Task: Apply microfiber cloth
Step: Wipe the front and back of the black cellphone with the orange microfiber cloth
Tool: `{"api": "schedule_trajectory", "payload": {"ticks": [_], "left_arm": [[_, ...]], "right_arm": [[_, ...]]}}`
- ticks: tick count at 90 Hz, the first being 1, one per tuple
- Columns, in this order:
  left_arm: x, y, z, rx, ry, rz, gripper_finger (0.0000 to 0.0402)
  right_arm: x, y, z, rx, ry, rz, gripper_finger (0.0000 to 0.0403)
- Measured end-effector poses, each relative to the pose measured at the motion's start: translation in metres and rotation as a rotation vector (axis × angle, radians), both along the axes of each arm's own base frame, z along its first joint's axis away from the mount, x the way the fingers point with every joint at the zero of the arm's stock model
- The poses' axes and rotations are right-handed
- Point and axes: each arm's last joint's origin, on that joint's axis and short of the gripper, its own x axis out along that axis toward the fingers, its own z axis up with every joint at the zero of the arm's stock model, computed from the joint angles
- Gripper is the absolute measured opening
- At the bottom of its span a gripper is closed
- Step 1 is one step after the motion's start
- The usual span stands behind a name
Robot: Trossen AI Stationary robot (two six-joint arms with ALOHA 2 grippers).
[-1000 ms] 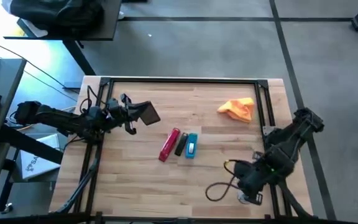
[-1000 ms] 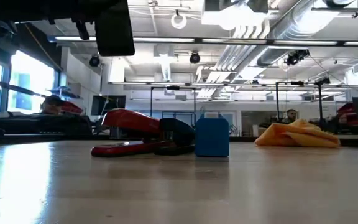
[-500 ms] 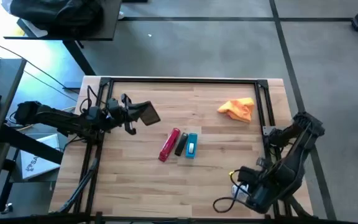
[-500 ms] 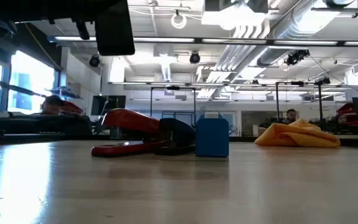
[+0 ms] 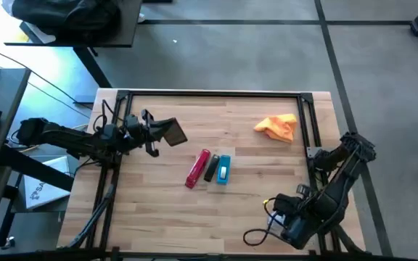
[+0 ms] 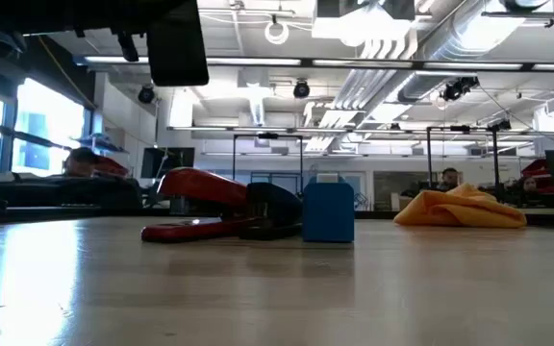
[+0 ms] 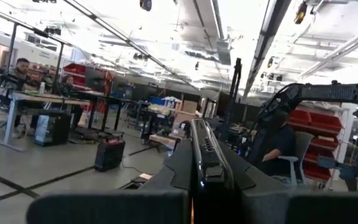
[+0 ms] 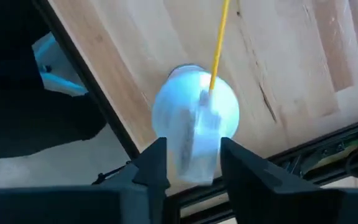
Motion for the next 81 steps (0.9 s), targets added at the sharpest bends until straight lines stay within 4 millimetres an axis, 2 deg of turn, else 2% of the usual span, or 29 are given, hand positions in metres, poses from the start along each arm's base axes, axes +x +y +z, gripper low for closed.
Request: {"api": "schedule_trajectory", "payload": {"ticks": [12, 30, 37, 45, 55, 66, 72, 81], "left_arm": [[0.0, 0.0, 0.0, 0.0, 0.001, 0.0, 0.0008], [0.0, 0.0, 0.0, -0.007, -0.001, -0.002, 0.0008], [0.0, 0.0, 0.0, -0.007, 0.0, -0.002, 0.0008], [0.0, 0.0, 0.0, -0.007, 0.0, -0.003, 0.0008], [0.0, 0.0, 0.0, -0.016, -0.003, -0.007, 0.0008], [0.001, 0.0, -0.001, -0.038, -0.002, -0.02, 0.0008], [0.001, -0.001, -0.002, -0.046, 0.003, -0.037, 0.0008], [0.001, -0.001, -0.002, -0.061, -0.005, -0.07, 0.0008]], "right_arm": [[0.006, -0.01, 0.004, 0.029, 0.011, -0.024, 0.0164], [0.011, -0.04, 0.022, 0.08, -0.035, -0.103, 0.0187], [0.011, -0.055, 0.032, 0.06, -0.102, -0.115, 0.0189], [0.013, -0.074, 0.041, -0.048, -0.237, -0.151, 0.019], [0.022, -0.102, 0.049, -0.22, -0.375, -0.219, 0.0187], [0.038, -0.138, 0.049, -0.308, -0.361, -0.227, 0.0179], [0.045, -0.16, 0.042, -0.354, -0.311, -0.224, 0.0177], [0.047, -0.2, 0.02, -0.421, -0.179, -0.241, 0.0179]]}}
